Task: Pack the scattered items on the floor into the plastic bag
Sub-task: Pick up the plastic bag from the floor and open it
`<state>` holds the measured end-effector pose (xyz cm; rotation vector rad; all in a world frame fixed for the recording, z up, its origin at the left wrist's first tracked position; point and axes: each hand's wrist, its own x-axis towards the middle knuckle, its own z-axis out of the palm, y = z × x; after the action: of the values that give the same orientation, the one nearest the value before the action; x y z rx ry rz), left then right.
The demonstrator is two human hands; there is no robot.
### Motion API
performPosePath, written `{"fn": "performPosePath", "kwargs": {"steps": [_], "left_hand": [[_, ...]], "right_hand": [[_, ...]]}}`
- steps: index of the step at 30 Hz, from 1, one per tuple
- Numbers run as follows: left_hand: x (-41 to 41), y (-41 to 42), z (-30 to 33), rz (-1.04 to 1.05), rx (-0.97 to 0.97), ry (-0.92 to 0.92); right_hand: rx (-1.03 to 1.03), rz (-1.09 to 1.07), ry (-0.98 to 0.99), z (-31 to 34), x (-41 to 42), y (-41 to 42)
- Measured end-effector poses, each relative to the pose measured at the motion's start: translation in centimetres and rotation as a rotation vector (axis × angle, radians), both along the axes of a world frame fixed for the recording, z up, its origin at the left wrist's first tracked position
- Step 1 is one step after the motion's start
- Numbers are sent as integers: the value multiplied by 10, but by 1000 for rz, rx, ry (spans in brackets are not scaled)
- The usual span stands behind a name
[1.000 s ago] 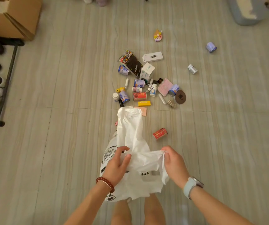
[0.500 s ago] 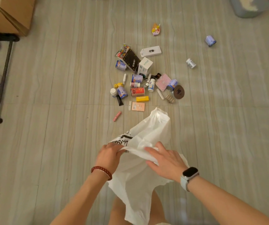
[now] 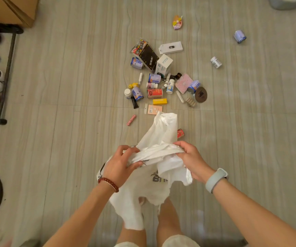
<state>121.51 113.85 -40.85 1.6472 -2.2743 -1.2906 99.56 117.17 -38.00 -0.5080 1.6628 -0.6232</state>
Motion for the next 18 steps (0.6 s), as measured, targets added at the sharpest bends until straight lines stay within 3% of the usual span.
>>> {"fn": "performPosePath", "kwargs": {"steps": [4,8,10,12,15,18], "left_hand": [[5,4,-9,16,-175,-203],[-3,5,-8,121,-52,-440],[-6,-2,-8,318,195,-281],[-8,-7,-7,488,391,29],[-6,-5,-6,621,448,213],[-3,-3,-3,720,480,343]], "right_hand": [[34,-128,-78,4,9,-9],[34,31,-47,11,16,-13],[58,148,-84,14,19,-11],[63,232,-137,15,19,-6],[-4,348,-102,12,19,2],[-123,425,124,8,22,3]]}}
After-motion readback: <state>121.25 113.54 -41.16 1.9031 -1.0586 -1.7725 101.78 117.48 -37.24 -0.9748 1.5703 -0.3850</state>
